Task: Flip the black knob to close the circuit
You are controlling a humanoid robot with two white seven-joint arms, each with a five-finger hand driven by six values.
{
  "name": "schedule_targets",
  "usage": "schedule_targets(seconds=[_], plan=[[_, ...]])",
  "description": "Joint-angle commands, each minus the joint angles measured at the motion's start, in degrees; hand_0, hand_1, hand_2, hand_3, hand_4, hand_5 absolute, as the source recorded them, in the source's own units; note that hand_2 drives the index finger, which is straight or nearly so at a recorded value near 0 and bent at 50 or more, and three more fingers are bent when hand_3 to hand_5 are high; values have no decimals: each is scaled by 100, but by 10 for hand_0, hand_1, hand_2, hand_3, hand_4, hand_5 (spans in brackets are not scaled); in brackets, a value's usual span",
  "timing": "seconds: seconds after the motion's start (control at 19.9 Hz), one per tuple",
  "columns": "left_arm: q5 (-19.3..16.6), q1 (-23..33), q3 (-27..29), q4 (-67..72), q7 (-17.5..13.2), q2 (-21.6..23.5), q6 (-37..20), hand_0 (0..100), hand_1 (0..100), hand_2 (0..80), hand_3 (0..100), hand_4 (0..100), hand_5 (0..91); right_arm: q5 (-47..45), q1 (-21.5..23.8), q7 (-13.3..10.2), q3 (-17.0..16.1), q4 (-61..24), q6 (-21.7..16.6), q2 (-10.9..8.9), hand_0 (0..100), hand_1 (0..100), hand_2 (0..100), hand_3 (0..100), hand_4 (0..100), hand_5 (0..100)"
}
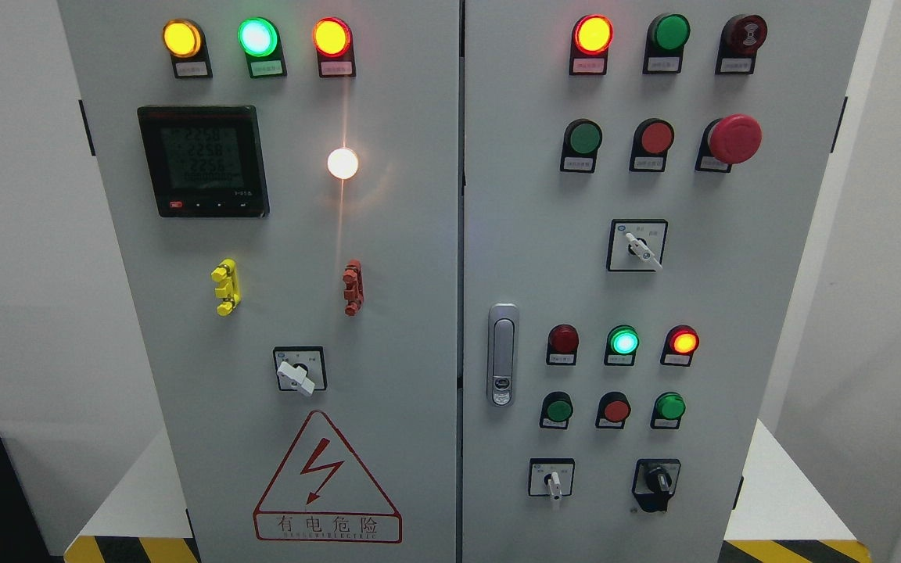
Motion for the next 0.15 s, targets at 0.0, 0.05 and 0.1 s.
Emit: schedule_targets(seconds=[0.0, 0.05, 0.1], plan=[[0, 0, 0, 0, 4, 0, 0, 120, 556, 0, 0, 0, 0, -354, 154, 277, -96, 77, -36, -32, 0, 29, 0, 0, 0, 0], [0, 0, 0, 0, 4, 0, 0, 120, 556, 0, 0, 0, 0, -354, 154, 277, -96, 85, -36, -32, 0, 24, 0, 0, 0, 0], [0, 0, 0, 0, 4, 0, 0, 120, 556, 0, 0, 0, 0, -362, 154, 277, -96, 94, -36, -32, 0, 23, 0, 0, 0, 0]])
